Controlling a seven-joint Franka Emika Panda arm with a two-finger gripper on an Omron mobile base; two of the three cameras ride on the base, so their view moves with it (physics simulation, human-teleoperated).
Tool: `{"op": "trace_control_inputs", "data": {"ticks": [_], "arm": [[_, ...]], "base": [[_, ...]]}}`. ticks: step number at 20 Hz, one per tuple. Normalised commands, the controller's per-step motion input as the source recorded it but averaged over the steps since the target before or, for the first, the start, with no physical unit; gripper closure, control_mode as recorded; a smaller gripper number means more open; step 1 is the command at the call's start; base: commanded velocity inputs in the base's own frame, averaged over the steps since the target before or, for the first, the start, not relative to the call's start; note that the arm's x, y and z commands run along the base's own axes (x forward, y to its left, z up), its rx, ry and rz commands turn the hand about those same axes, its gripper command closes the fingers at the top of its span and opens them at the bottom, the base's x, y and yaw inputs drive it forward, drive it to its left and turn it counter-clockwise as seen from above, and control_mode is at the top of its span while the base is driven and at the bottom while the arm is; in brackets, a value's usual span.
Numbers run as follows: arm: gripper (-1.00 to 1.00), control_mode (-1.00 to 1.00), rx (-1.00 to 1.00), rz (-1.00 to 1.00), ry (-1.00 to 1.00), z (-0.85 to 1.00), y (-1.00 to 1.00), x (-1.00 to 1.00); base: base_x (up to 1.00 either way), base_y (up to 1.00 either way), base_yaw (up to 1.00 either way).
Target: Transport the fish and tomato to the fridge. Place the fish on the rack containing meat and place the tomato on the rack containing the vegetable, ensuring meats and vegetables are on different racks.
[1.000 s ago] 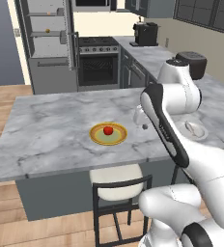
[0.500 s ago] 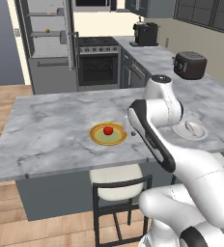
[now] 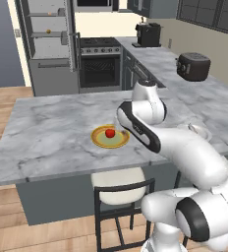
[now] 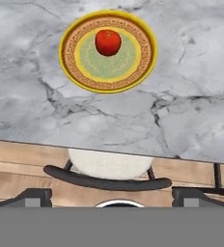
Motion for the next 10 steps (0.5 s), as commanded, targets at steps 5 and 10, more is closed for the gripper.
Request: {"op": "trace_control_inputs", "data": {"ticks": [5, 10], "arm": [[-1.00, -1.00, 0.00, 0.00, 0.06, -0.28, 0.15, 0.63], [-1.00, -1.00, 0.00, 0.00, 0.03, -0.46, 0.20, 0.57]], "base": [[0.00, 0.00, 0.00], [0.00, 0.00, 0.00]]}}
